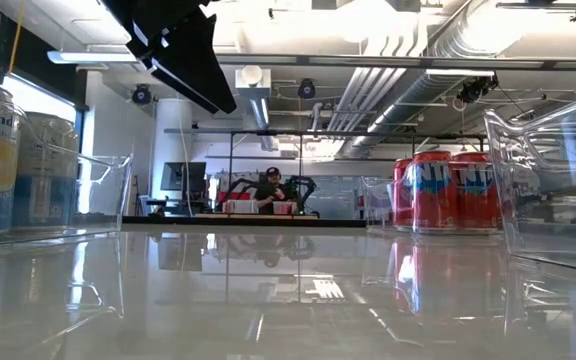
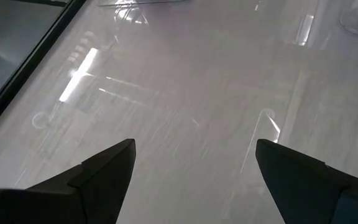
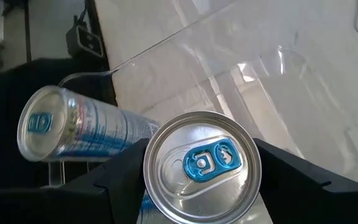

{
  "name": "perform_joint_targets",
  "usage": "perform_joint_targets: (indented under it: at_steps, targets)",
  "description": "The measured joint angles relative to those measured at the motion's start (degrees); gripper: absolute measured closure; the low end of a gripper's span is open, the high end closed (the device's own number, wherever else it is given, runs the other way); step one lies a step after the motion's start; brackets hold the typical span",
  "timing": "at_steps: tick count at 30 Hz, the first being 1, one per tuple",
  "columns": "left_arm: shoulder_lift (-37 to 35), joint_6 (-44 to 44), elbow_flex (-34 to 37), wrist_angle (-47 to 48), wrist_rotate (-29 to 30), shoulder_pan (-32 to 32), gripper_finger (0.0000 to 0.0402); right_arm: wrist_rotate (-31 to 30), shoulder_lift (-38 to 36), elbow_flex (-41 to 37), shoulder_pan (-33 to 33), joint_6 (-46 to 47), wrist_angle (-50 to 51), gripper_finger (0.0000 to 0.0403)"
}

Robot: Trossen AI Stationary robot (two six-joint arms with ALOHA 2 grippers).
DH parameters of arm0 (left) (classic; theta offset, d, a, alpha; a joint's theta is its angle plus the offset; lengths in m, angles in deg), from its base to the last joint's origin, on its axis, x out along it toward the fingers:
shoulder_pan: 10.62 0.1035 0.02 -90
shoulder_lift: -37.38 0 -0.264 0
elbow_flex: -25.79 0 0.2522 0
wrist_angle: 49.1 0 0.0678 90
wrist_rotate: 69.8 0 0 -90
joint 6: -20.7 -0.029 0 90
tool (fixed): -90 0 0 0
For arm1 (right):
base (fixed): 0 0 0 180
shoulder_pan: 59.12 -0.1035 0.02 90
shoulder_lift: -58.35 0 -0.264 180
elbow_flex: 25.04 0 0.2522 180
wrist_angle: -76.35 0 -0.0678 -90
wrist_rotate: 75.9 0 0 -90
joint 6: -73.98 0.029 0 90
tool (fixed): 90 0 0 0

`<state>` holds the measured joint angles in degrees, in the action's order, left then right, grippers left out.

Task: Sort soda cans
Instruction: Put the top blue soda can into the bottom right transparent bin

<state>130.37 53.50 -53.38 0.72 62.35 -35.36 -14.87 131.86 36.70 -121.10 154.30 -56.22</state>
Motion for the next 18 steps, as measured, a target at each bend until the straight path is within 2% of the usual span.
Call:
perform_joint_targets:
  at_steps: [5,18]
  targets:
    - [0.00,0.00,0.00,0.19,0.00,0.00,0.0074,-0.33,0.66,0.10,0.00,-7.01,-1.22,0.0144]
    - [0.00,-0.01,0.00,0.41,0.02,0.00,0.0074,-0.98,2.08,0.15,0.09,-2.95,-0.94,0.0143]
